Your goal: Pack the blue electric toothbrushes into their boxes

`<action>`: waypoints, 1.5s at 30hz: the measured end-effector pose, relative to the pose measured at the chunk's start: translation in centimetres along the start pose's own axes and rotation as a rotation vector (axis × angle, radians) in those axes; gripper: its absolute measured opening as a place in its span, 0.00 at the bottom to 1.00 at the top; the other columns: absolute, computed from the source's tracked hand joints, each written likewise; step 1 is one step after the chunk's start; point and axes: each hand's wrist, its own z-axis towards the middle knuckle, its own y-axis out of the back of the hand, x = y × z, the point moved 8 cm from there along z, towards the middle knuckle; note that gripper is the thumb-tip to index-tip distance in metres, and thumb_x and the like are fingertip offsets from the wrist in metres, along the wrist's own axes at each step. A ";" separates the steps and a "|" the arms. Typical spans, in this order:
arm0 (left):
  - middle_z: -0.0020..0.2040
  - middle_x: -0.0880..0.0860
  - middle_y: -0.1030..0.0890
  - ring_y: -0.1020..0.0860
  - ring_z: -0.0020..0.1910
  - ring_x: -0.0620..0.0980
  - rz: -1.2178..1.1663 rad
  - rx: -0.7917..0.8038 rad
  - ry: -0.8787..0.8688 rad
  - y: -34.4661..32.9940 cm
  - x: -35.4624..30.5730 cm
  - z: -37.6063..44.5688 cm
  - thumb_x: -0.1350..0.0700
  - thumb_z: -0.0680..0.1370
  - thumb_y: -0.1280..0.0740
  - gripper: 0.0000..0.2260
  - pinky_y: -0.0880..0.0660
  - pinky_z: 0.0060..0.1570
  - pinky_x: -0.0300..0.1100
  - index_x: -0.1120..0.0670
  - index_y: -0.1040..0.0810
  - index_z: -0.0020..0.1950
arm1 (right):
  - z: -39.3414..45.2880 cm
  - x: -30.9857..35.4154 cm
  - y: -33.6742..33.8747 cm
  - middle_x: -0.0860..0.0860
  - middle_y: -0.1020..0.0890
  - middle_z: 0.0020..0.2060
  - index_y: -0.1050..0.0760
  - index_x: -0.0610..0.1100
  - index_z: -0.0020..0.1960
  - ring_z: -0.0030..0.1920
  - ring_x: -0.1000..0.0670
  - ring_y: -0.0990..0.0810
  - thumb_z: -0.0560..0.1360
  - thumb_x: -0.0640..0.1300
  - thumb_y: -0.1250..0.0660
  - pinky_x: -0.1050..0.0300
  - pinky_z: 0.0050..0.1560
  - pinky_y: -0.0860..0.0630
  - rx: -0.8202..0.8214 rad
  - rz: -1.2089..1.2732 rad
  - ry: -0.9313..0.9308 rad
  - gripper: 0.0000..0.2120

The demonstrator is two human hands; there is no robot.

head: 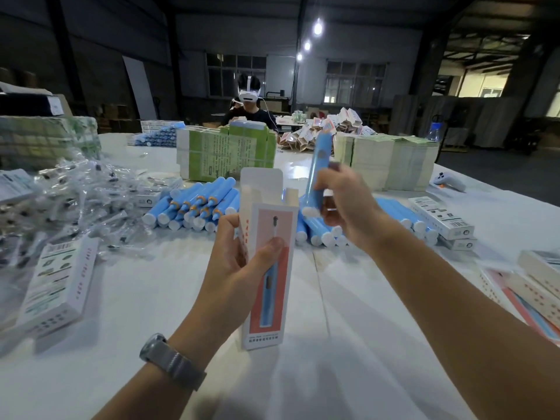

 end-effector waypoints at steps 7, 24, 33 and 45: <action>0.45 0.49 0.15 0.15 0.41 0.51 0.039 0.026 -0.049 -0.3 -0.4 -0.3 0.47 0.71 0.31 0.17 0.20 0.37 0.38 0.48 0.32 0.54 | -4.2 7.2 -1.0 0.56 0.21 0.31 0.26 0.47 0.49 0.30 0.58 0.23 0.69 0.49 0.37 0.62 0.29 0.30 0.019 0.290 0.244 0.10; 0.49 0.49 0.17 0.16 0.47 0.54 0.128 0.115 -0.171 -1.5 -0.9 -1.1 0.48 0.76 0.32 0.12 0.17 0.44 0.47 0.38 0.32 0.54 | -6.5 9.7 -2.0 0.61 0.23 0.37 0.33 0.51 0.59 0.36 0.56 0.27 0.68 0.39 0.35 0.62 0.38 0.28 -0.006 -0.041 0.602 0.21; 0.50 0.50 0.17 0.16 0.48 0.56 0.169 0.148 -0.209 -1.6 -1.3 -1.2 0.51 0.77 0.32 0.11 0.17 0.44 0.51 0.39 0.32 0.54 | -7.6 11.3 -3.1 0.55 0.23 0.50 0.47 0.53 0.78 0.41 0.49 0.21 0.68 0.36 0.32 0.57 0.43 0.19 0.078 -0.259 0.766 0.43; 0.48 0.47 0.17 0.15 0.47 0.54 0.139 0.167 -0.162 -1.0 -1.2 -0.6 0.49 0.76 0.33 0.10 0.18 0.41 0.41 0.37 0.32 0.51 | -7.4 9.5 -3.5 0.50 0.22 0.50 0.40 0.53 0.64 0.43 0.52 0.19 0.69 0.42 0.23 0.63 0.39 0.24 0.095 -0.260 0.704 0.33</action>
